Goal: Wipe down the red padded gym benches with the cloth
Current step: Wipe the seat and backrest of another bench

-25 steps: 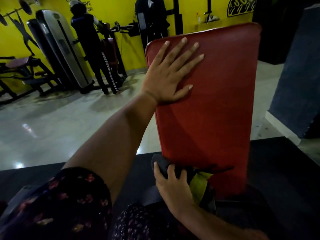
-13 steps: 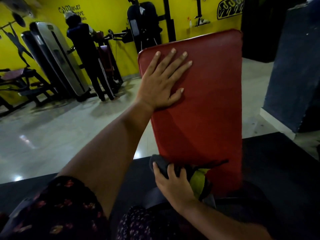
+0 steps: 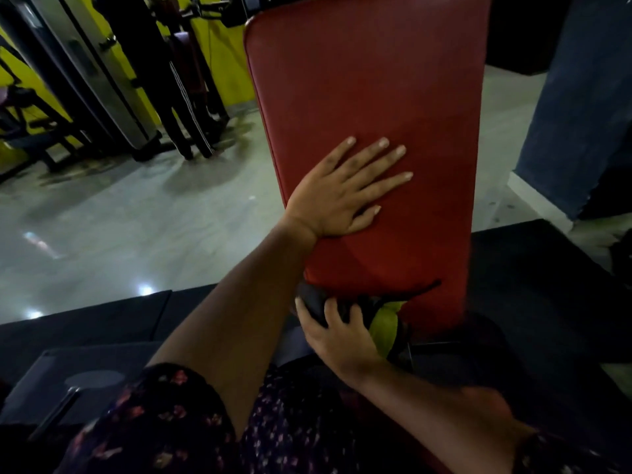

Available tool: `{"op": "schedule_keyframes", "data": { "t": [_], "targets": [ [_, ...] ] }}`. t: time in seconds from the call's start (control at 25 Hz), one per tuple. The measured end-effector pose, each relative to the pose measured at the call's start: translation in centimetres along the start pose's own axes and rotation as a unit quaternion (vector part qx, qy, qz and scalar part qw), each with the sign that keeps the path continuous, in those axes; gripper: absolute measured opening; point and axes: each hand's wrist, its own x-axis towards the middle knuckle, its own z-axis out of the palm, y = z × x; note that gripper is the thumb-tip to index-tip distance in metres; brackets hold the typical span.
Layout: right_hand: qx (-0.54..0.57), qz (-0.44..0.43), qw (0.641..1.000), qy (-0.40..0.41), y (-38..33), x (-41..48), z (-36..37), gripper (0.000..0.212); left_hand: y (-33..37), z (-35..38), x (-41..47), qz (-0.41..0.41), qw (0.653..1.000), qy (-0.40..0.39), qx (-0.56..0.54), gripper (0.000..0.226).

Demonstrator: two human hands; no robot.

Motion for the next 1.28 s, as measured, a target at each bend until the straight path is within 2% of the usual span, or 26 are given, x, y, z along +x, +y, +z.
{"op": "schedule_keyframes", "data": {
  "t": [0.08, 0.12, 0.28, 0.36, 0.52, 0.64, 0.72, 0.8, 0.92, 1.04, 1.12, 1.2, 1.28],
  "targets": [
    [0.008, -0.071, 0.995, -0.064, -1.0, -2.8, 0.9, 0.032, 0.0, 0.0, -0.1, -0.003, 1.0, 0.007, -0.006, 0.053],
    [0.011, -0.079, 0.994, -0.074, -1.3, -3.4, 1.1, 0.032, 0.1, 0.0, -0.1, -0.006, 1.0, 0.009, -0.007, 0.053],
    [0.066, 0.035, 0.997, -0.018, -2.2, -0.8, 1.0, 0.034, 0.1, -0.1, -0.1, -0.011, 1.0, 0.009, -0.01, 0.053],
    [0.07, 0.044, 0.997, 0.007, -2.6, 0.2, 1.2, 0.031, 0.2, -0.2, -0.1, -0.014, 1.0, 0.003, -0.007, 0.053],
    [0.02, -0.072, 0.997, -0.03, -2.4, -2.5, 2.4, 0.034, 0.1, -0.3, 0.0, -0.01, 1.0, -0.005, -0.006, 0.055],
    [-0.003, -0.122, 0.992, -0.021, -0.1, -5.5, 3.1, 0.039, 0.1, -0.2, 0.0, -0.01, 1.0, -0.004, -0.01, 0.055],
    [-0.003, -0.138, 0.99, 0.006, 2.3, -6.9, 3.6, 0.046, 0.0, -0.2, -0.1, -0.009, 1.0, -0.003, -0.005, 0.056],
    [0.006, -0.143, 0.989, 0.028, 4.1, -8.1, 4.1, 0.037, 0.0, 0.0, 0.0, -0.009, 1.0, 0.0, -0.007, 0.057],
    [0.016, -0.173, 0.985, 0.02, 5.1, -9.2, 4.9, 0.03, 0.1, 0.1, 0.0, -0.005, 1.0, 0.0, -0.001, 0.057],
    [0.012, -0.196, 0.98, -0.004, 3.9, -7.8, 4.1, 0.035, 0.0, 0.2, 0.0, -0.006, 1.0, 0.0, 0.006, 0.058],
    [-0.017, -0.256, 0.966, -0.028, 2.6, -7.6, 4.3, 0.043, 0.1, 0.3, -0.3, -0.003, 1.0, -0.001, 0.011, 0.058],
    [-0.06, -0.278, 0.959, -0.004, 3.3, -7.6, 4.5, 0.05, -0.1, 0.0, -0.1, 0.005, 1.0, 0.003, 0.02, 0.058],
    [-0.06, -0.256, 0.964, 0.037, 5.5, -8.6, 4.9, 0.044, -0.1, -0.3, 0.0, 0.004, 1.0, 0.003, 0.02, 0.058]
  ]
}}
